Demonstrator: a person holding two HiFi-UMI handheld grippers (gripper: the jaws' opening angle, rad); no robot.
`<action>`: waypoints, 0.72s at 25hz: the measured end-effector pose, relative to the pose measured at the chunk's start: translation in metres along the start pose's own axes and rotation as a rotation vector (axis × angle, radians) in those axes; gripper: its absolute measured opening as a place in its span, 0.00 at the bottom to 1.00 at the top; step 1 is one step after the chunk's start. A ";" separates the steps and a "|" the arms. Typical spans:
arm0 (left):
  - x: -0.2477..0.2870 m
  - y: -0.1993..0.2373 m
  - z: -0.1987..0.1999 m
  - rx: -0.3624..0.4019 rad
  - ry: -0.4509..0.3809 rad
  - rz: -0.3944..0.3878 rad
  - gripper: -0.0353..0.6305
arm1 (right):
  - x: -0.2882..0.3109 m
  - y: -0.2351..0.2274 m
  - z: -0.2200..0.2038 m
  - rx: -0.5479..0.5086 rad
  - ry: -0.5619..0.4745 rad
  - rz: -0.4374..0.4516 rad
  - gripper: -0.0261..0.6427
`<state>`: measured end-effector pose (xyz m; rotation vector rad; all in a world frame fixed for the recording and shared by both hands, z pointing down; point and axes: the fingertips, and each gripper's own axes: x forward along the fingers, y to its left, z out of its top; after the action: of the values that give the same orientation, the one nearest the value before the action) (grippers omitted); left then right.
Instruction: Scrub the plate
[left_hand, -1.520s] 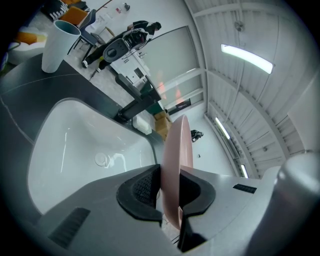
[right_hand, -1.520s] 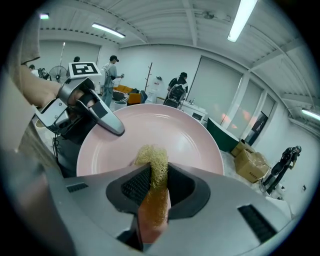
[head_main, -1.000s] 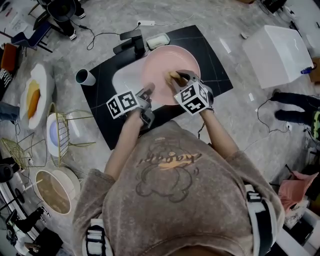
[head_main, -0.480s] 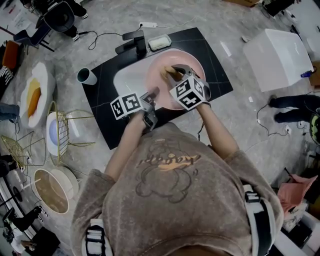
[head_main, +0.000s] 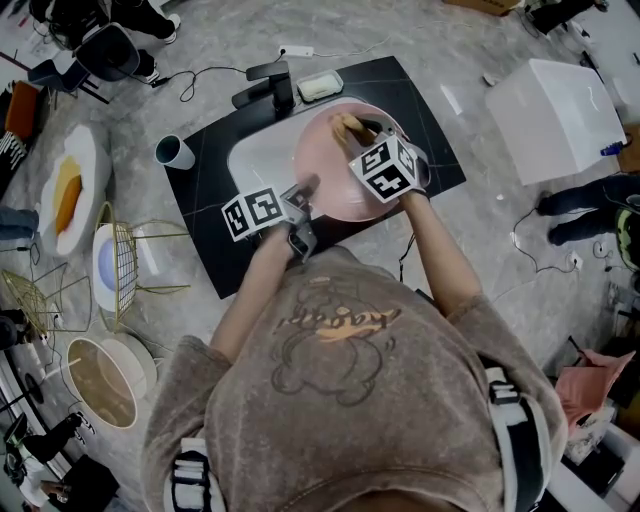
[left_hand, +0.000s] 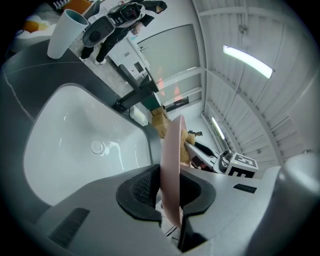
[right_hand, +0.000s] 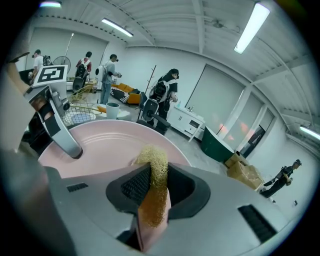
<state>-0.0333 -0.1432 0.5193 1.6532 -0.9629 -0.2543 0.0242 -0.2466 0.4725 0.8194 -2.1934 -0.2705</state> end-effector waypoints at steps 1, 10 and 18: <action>0.000 0.000 0.001 0.000 -0.002 -0.001 0.14 | 0.000 -0.003 -0.003 0.007 0.005 -0.007 0.17; -0.003 0.006 0.009 -0.007 -0.026 0.008 0.14 | -0.004 -0.018 -0.034 0.015 0.075 -0.047 0.17; -0.004 0.014 0.024 -0.024 -0.064 0.023 0.14 | -0.012 -0.003 -0.055 -0.022 0.124 -0.025 0.17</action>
<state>-0.0570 -0.1575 0.5227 1.6189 -1.0232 -0.3040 0.0711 -0.2376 0.5016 0.8306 -2.0625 -0.2487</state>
